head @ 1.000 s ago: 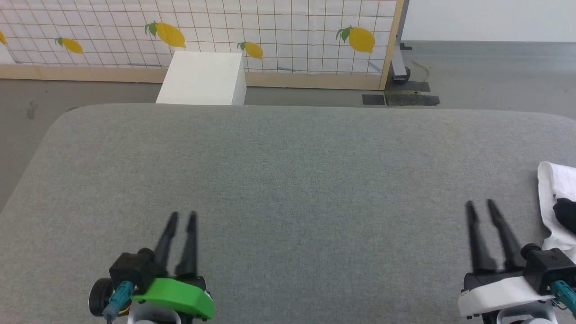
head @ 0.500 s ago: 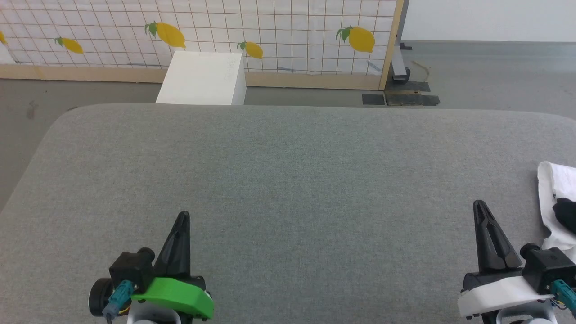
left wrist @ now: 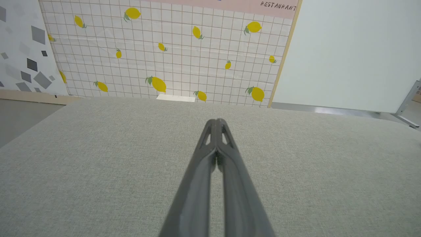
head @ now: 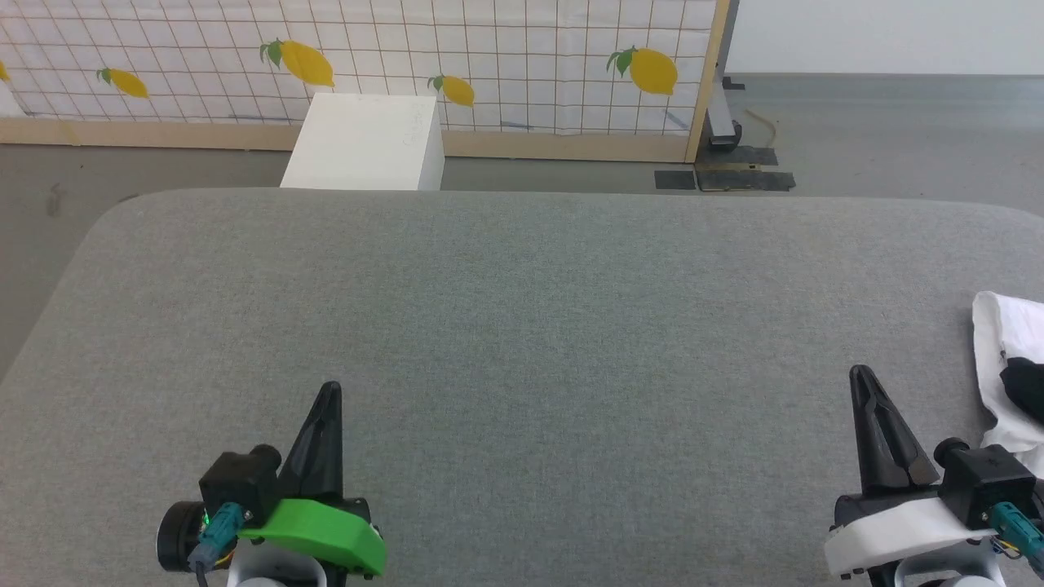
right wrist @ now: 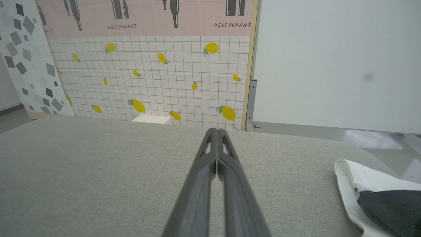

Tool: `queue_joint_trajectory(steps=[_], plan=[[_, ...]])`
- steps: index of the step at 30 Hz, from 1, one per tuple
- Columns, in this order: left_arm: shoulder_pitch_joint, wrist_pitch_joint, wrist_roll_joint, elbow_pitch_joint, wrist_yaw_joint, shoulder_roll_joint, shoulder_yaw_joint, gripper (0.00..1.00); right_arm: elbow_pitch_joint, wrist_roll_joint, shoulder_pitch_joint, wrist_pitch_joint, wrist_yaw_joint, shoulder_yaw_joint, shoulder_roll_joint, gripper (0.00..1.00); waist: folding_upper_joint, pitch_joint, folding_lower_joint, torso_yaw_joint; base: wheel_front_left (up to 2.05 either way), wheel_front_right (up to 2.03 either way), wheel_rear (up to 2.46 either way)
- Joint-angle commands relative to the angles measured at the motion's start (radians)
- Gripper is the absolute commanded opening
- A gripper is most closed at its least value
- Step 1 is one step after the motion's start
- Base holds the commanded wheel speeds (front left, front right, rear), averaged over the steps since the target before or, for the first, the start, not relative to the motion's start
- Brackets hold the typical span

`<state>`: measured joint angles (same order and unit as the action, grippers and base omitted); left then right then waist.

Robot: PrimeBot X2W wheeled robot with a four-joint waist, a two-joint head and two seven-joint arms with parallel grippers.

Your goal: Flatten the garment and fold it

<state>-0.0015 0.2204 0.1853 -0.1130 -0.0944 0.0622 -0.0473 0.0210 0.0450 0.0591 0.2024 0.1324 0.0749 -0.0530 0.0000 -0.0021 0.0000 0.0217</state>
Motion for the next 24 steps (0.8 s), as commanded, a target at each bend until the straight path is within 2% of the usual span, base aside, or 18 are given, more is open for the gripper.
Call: queue_joint_trajectory(steps=[1,24], plan=[[0.0,-0.007,-0.016,0.007,0.007,-0.002,0.003,0.0,-0.003,-0.006,-0.009,-0.006,0.0,-0.003,0.0,0.0,0.0,0.0,0.0,0.0,0.0,0.0,0.0],[0.001,-0.053,-0.053,0.03,0.026,-0.004,0.013,0.0,-0.007,-0.014,-0.02,-0.049,-0.001,-0.019,0.001,0.0,0.0,0.0,0.0,-0.005,0.0,0.0,0.0]])
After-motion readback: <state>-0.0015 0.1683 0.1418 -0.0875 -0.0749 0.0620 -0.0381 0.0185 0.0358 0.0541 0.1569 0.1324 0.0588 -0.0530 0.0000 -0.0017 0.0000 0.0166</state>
